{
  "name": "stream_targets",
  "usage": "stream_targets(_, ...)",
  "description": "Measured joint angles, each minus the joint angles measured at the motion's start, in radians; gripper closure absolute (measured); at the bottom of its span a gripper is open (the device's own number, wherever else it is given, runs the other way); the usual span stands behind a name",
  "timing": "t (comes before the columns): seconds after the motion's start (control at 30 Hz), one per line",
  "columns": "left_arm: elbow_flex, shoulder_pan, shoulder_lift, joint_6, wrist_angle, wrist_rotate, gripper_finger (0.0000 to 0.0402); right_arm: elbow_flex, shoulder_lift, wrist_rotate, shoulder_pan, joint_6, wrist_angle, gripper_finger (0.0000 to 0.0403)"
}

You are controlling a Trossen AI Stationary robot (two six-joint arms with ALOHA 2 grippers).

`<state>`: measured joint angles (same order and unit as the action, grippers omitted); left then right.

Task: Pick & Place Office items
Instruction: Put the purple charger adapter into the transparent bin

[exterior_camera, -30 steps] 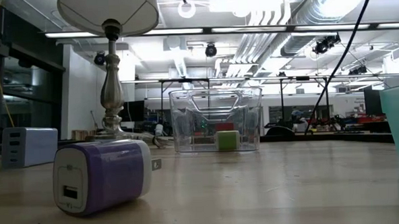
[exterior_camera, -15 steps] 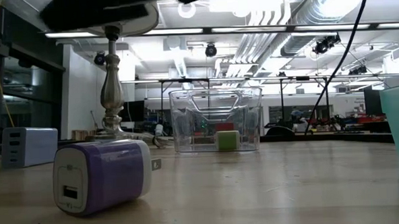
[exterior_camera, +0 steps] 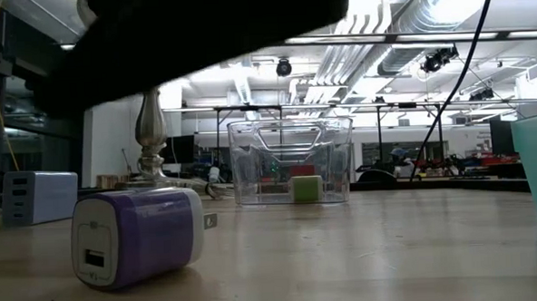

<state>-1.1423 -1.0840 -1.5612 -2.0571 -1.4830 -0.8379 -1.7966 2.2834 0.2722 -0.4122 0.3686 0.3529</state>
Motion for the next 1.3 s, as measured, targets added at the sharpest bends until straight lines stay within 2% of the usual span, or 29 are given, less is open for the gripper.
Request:
stream_targets(0.6,0.000,0.000,0.000,0.000,0.000,0.000,0.0170,0.000,0.039,-0.002,0.003,-0.061,0.030,0.0166)
stream_targets(1.3,0.000,0.000,0.000,0.000,0.000,0.000,0.0170,0.000,0.049,-0.004,0.016,-0.061,0.080,0.0166)
